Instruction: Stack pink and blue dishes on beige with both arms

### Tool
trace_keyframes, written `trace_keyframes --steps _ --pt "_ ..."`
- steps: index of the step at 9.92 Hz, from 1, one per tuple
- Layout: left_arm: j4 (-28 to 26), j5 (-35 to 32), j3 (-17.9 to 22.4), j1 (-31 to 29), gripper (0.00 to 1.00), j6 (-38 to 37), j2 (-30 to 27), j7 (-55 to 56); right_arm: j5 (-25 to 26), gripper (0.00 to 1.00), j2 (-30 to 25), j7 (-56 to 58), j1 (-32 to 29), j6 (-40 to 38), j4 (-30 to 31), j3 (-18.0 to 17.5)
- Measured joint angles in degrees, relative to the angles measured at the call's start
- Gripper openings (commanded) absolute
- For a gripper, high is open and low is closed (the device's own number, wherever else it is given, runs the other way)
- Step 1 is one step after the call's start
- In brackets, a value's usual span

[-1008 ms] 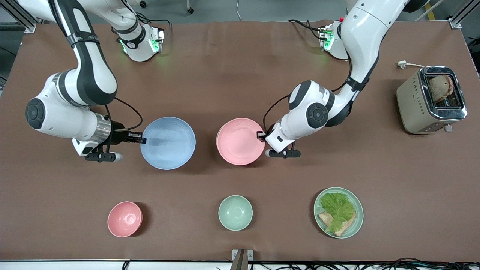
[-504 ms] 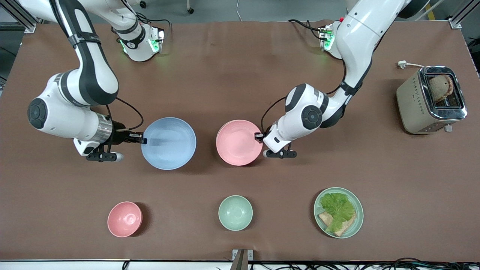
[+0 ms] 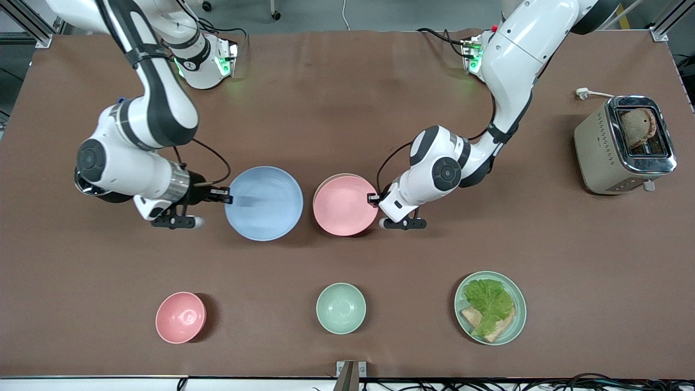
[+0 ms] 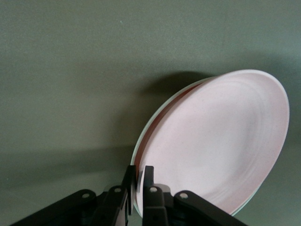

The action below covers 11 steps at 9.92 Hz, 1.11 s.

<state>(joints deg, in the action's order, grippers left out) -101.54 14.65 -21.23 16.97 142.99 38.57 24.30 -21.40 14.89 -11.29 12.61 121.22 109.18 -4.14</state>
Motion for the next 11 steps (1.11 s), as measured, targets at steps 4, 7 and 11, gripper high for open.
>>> trace_keyframes --steps 4,7,11 --pt "0.4 0.0 -0.4 0.1 1.0 0.4 -2.9 2.4 0.0 0.01 1.7 -8.8 2.5 5.9 0.7 -5.4" --pt "0.5 -2.1 0.1 -5.7 1.0 -6.7 -11.9 0.5 0.0 0.02 5.6 -12.0 6.3 12.3 1.1 -6.6" --pt "0.4 -13.3 0.3 -17.2 1.0 -15.9 -23.4 -3.0 0.0 0.02 11.5 -20.3 14.3 24.0 1.2 -6.8"
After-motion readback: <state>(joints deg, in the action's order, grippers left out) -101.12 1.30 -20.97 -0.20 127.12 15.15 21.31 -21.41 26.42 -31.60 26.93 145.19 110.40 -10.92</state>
